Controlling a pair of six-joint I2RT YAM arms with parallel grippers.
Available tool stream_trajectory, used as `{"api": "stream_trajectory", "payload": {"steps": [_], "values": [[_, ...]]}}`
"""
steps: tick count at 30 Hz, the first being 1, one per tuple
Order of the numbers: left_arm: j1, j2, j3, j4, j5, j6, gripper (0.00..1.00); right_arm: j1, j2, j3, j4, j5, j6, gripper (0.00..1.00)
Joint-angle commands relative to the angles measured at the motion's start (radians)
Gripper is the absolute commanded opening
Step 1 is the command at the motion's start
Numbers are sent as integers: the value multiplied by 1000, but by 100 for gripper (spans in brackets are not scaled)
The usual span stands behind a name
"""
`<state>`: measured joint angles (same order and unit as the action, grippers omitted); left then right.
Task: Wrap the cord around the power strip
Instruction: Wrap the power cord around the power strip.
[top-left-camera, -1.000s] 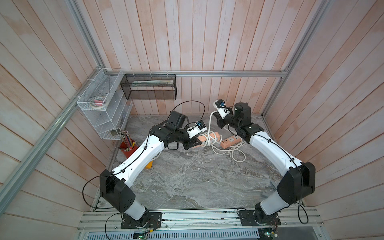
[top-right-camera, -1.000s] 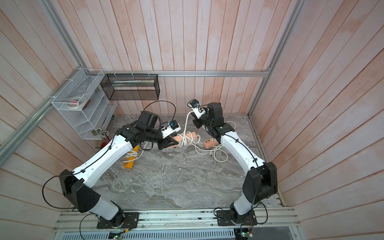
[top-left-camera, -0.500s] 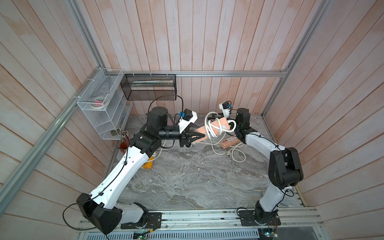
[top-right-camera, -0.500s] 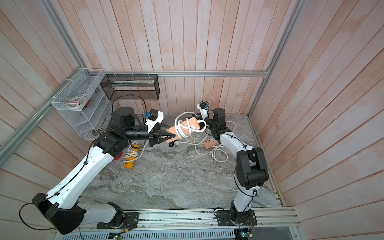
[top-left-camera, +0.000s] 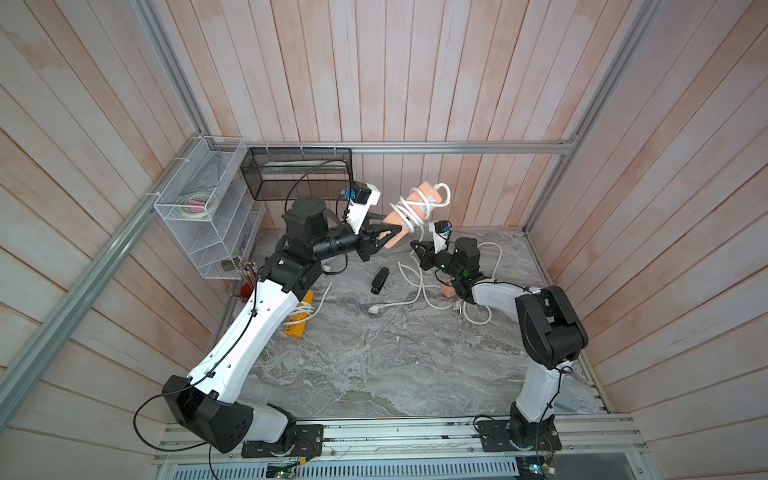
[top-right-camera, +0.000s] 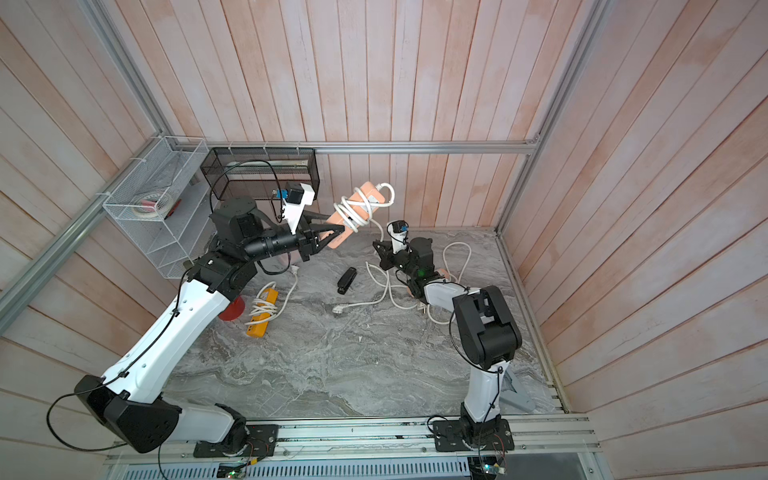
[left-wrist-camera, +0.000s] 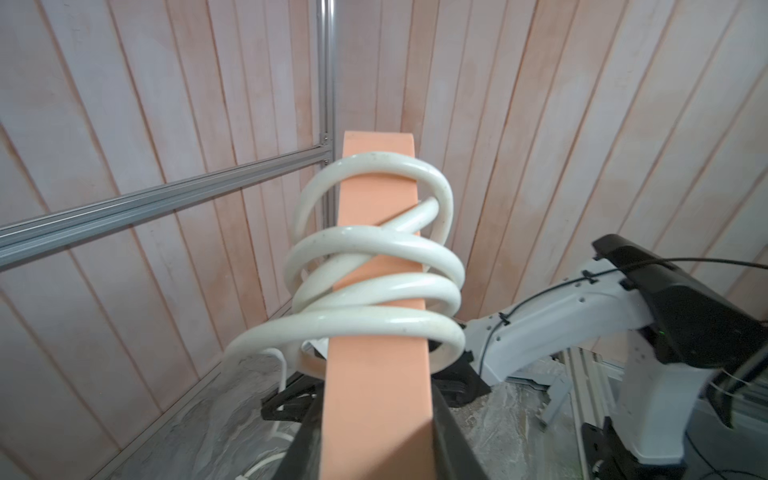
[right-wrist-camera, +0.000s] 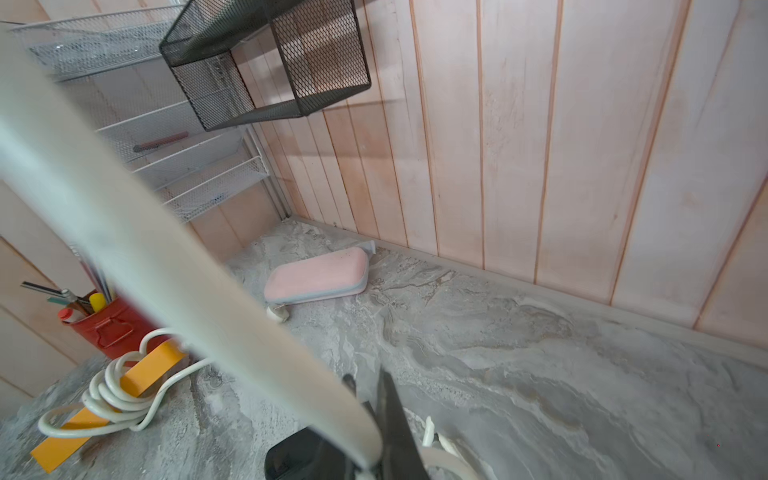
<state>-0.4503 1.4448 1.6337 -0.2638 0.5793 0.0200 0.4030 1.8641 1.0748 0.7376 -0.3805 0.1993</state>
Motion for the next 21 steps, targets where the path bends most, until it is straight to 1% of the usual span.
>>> {"api": "stream_trajectory", "payload": {"steps": [1,3,5,7,8,9,10,12,15,18,20,21], "values": [[16,68,165,-77,-347,100,0,48,-122,-78,-46,226,-158,0],[17,142,258,-211,-478,214,0,89,-201,-122,-101,351,-271,0],[18,209,304,-294,-594,315,0,139,-285,-163,-138,505,-411,0],[23,249,298,-300,-713,372,0,186,-369,-202,-134,617,-544,0],[26,281,306,-315,-755,401,0,210,-415,-225,-110,656,-604,0],[26,306,318,-340,-770,421,0,230,-452,-238,-89,678,-651,0],[25,335,333,-381,-760,441,0,244,-487,-239,-73,700,-696,0],[14,360,337,-452,-705,455,0,252,-538,-206,-60,721,-756,0],[-28,354,285,-545,-579,489,0,234,-571,-94,-97,674,-787,0],[-78,307,177,-608,-408,561,0,173,-534,69,-231,531,-746,0],[-114,269,108,-638,-302,620,0,113,-485,159,-304,397,-711,0],[-124,252,84,-643,-255,631,0,85,-453,214,-351,332,-702,0]]}}
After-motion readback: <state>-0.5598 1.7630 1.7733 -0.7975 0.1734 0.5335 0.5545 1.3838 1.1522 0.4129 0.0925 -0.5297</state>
